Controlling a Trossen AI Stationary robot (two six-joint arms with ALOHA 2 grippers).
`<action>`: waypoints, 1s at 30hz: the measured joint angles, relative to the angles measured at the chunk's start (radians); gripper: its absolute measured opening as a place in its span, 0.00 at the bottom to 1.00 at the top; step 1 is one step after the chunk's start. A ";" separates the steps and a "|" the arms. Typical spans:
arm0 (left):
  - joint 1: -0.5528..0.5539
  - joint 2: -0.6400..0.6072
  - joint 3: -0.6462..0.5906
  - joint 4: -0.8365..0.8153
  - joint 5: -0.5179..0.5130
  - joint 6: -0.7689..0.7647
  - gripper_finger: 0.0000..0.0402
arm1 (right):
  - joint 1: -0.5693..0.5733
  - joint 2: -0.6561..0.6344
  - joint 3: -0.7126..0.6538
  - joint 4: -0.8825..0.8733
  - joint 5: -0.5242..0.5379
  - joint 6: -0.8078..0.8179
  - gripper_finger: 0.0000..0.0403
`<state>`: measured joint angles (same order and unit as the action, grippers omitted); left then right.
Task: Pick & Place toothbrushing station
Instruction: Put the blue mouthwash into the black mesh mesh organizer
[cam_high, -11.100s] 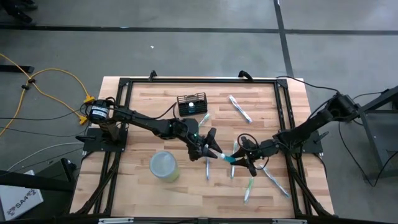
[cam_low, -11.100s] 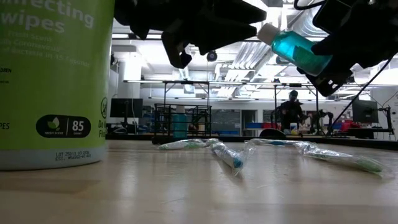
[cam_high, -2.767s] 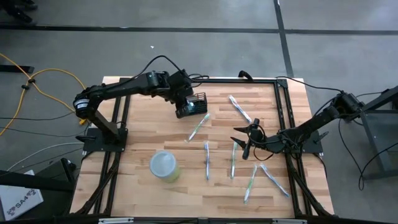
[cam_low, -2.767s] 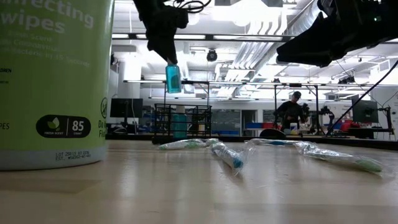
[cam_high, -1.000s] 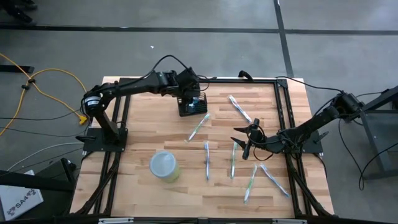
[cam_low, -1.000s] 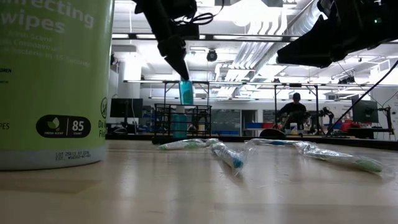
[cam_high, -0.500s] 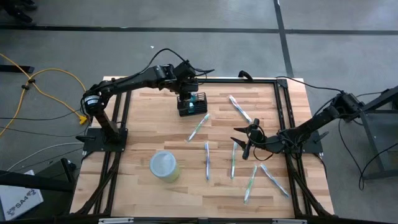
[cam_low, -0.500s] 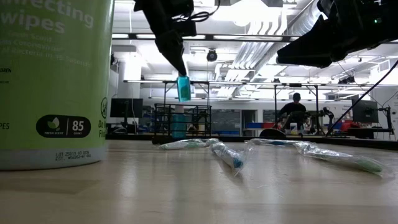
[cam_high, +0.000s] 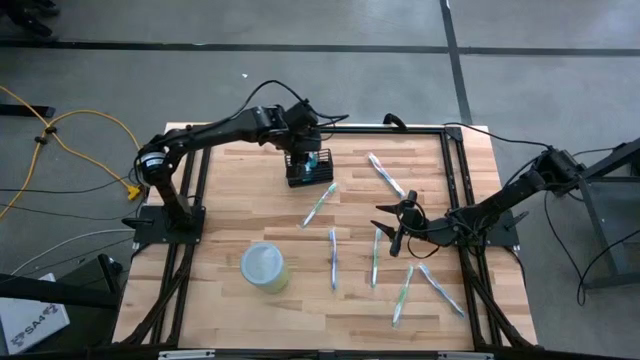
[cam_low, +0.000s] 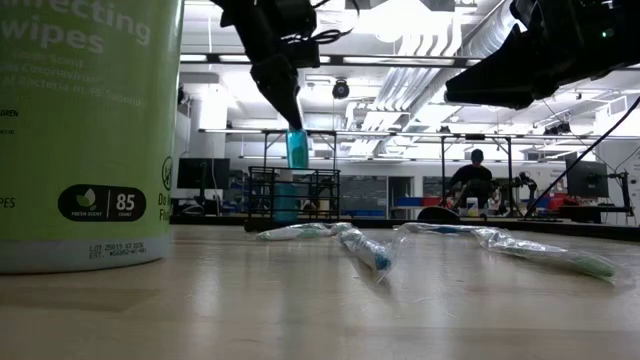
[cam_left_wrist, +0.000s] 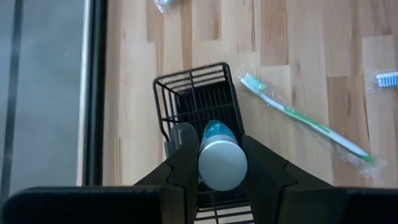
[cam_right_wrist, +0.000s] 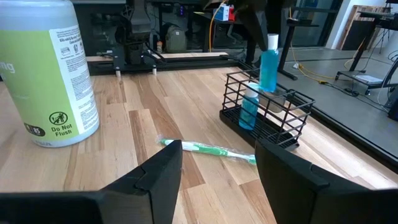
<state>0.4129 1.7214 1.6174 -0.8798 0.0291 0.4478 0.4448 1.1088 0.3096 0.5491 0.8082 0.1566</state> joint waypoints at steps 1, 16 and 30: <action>0.000 0.001 0.000 -0.004 0.000 -0.004 0.22 | 0.000 0.000 0.000 0.000 0.000 0.000 0.48; 0.004 0.027 0.000 0.005 0.022 0.001 0.22 | 0.000 0.000 0.000 0.000 0.000 0.000 0.48; 0.019 0.055 0.000 0.013 0.053 0.009 0.22 | 0.000 0.000 0.000 0.000 0.000 0.000 0.48</action>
<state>0.4321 1.7760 1.6173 -0.8669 0.0818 0.4572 0.4450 1.1088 0.3096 0.5488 0.8083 0.1568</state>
